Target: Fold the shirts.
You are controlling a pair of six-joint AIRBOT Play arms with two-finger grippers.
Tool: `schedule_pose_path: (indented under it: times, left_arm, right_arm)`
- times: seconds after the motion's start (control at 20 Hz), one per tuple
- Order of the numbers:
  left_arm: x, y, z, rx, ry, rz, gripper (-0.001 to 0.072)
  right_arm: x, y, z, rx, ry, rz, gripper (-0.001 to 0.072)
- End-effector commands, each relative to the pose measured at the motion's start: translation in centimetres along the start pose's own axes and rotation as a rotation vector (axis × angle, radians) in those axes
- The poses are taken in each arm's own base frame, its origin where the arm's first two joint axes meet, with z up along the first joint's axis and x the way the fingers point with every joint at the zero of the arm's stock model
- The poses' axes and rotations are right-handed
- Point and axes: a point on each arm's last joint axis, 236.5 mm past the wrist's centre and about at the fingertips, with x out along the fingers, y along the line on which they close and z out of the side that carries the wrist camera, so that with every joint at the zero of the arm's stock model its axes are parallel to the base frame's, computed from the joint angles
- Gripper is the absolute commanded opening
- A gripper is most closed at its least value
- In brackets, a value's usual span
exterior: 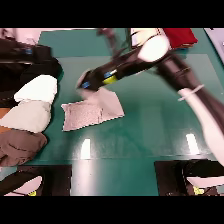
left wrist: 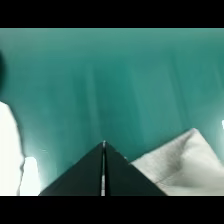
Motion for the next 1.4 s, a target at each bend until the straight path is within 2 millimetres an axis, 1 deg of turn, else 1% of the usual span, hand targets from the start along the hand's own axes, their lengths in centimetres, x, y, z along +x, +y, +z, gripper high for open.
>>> schedule_pose_path:
  times: [0.0,0.05,0.1,0.2,0.3,0.35,0.4,0.45,0.5,0.55,0.6,0.65,0.7,0.8,0.85,1.05,1.15,1.2,1.25,1.3,1.35]
  left_arm:
    - [-5.2,2.5,1.4,0.007,-0.083,0.084,0.0021]
    - [-5.1,2.5,1.1,0.006,-0.069,0.083,0.0021]
    - [-5.0,2.6,0.7,0.004,-0.052,0.083,0.002]
    - [-4.6,2.3,0.4,0.005,-0.043,0.074,0.002]
    - [-4.4,1.2,0.4,0.018,-0.041,0.05,0.002]
    - [-4.3,0.6,0.5,0.026,-0.046,0.038,0.002]
    - [-4.3,0.0,0.6,0.034,-0.052,0.026,0.002]
    - [-4.2,-0.5,0.6,0.042,-0.057,0.014,0.002]
    - [-4.2,-1.1,0.7,0.048,-0.062,0.003,0.0021]
    - [-4.2,-1.6,0.7,0.055,-0.064,-0.009,0.0021]
    - [-4.1,-2.2,0.7,0.063,-0.066,-0.019,0.002]
    - [-4.1,-2.9,0.8,0.073,-0.072,-0.034,0.0021]
    - [-4.0,-3.5,0.9,0.081,-0.08,-0.047,0.0021]
    - [-3.4,-4.8,0.8,0.098,-0.078,-0.073,0.0021]
    - [-2.7,-5.4,0.3,0.107,-0.061,-0.084,0.0021]
    - [-0.3,-7.3,-1.4,0.133,0.009,-0.115,0.0021]
    - [0.3,-8.0,-1.9,0.144,0.026,-0.127,0.0021]
    - [0.4,-8.3,-2.0,0.149,0.029,-0.133,0.0021]
    - [0.5,-8.5,-2.1,0.152,0.031,-0.136,0.0021]
    - [0.6,-8.7,-2.2,0.147,0.034,-0.144,0.0021]
    - [0.6,-8.8,-2.2,0.143,0.036,-0.15,0.0021]
  right_arm:
    - [7.0,2.0,-0.4,-0.014,-0.065,0.035,0.0385]
    - [7.1,0.9,-0.4,-0.034,-0.064,-0.001,0.0374]
    - [6.4,-0.2,-0.3,-0.044,-0.054,-0.033,0.0364]
    - [3.9,-3.7,-0.5,-0.05,-0.024,-0.119,0.0364]
    - [0.4,-8.7,-1.4,0.021,-0.017,-0.216,0.0364]
    - [-1.7,-11.6,-2.7,0.085,-0.001,-0.266,0.0364]
    - [-3.6,-14.4,-4.6,0.146,0.03,-0.312,0.0366]
    - [-5.6,-17.3,-7.0,0.227,0.067,-0.346,0.0372]
    - [-7.2,-19.7,-9.4,0.309,0.103,-0.369,0.0482]
    - [-8.6,-22.0,-11.8,0.393,0.134,-0.388,0.0614]
    - [-9.5,-23.8,-13.8,0.472,0.155,-0.395,0.0616]
    - [-9.8,-25.2,-15.5,0.547,0.171,-0.387,0.0616]
    - [-9.5,-26.2,-16.6,0.608,0.179,-0.368,0.0615]
    - [-7.5,-27.3,-17.9,0.68,0.196,-0.319,0.0612]
    - [-5.9,-27.1,-18.1,0.695,0.209,-0.281,0.0595]
    - [0.7,-25.6,-17.4,0.699,0.259,-0.159,0.0594]
    - [3.8,-24.5,-16.7,0.666,0.278,-0.12,0.05]
    - [5.1,-24.0,-16.2,0.637,0.282,-0.109,0.0432]
    - [6.0,-23.7,-15.5,0.6,0.277,-0.106,0.0335]
    - [6.7,-23.5,-14.6,0.565,0.26,-0.111,0.0154]
    - [7.0,-23.4,-13.6,0.539,0.237,-0.118,0.0013]
